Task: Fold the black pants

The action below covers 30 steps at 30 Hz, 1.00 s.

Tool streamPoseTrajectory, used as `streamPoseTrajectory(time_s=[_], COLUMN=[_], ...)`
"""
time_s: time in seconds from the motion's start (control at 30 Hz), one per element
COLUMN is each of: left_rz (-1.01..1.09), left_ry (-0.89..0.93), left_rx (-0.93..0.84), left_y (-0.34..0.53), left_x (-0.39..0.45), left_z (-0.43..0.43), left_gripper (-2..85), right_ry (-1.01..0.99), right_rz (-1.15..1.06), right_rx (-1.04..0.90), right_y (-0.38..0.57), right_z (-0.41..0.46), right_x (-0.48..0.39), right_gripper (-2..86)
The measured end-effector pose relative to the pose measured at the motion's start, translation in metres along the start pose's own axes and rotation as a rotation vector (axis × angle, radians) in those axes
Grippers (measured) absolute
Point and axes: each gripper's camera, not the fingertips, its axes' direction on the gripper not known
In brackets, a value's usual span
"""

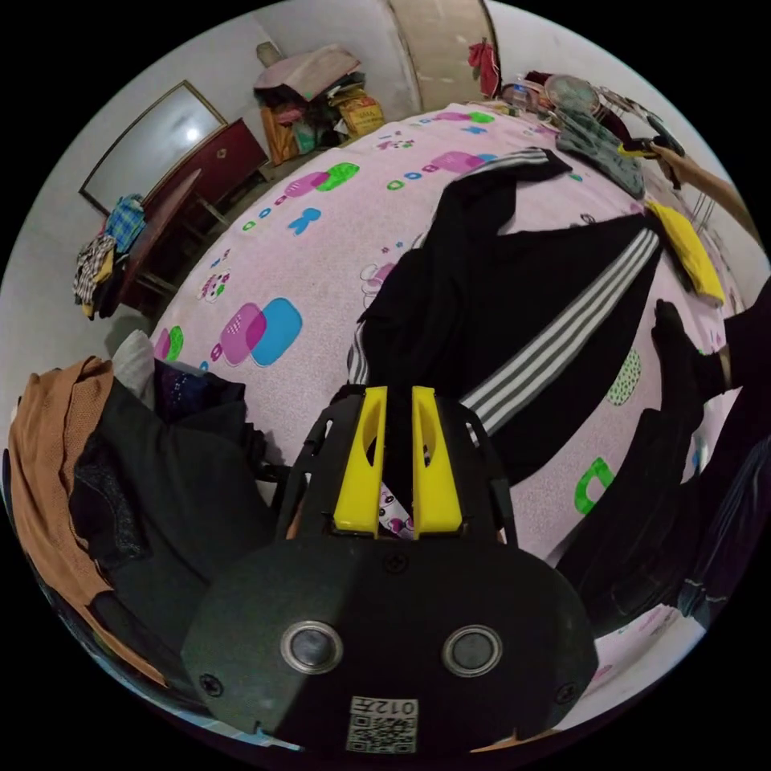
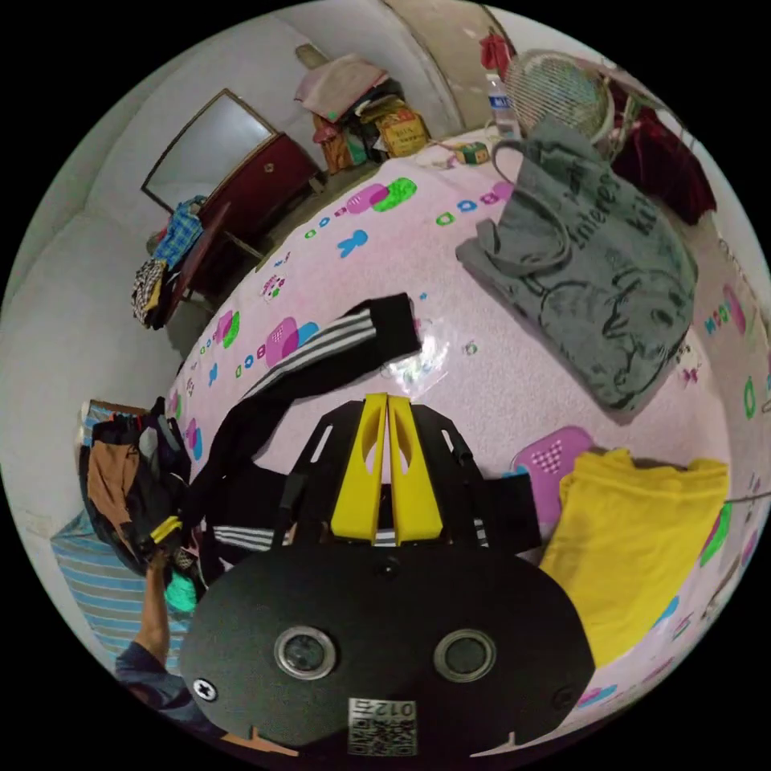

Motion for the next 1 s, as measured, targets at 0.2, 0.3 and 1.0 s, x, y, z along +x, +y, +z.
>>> streamPoseTrajectory(time_s=[0.2, 0.3, 1.0], left_rz=[-0.076, -0.075, -0.102], left_ry=[0.026, 0.026, -0.050], left_rx=[-0.002, -0.014, -0.063], left_y=[0.011, 0.012, 0.018], left_x=[0.005, 0.005, 0.014], left_z=[0.017, 0.021, 0.018], left_gripper=[6.3, 6.2, 5.8], right_ry=[-0.168, -0.312, -0.139], right_rz=[0.128, 0.276, 0.099], right_rx=[-0.019, 0.010, 0.013], right_y=[-0.002, -0.005, -0.042], right_z=[0.034, 0.057, -0.034], right_x=[0.026, 0.055, 0.093], right_gripper=[1.9, 5.6, 2.6])
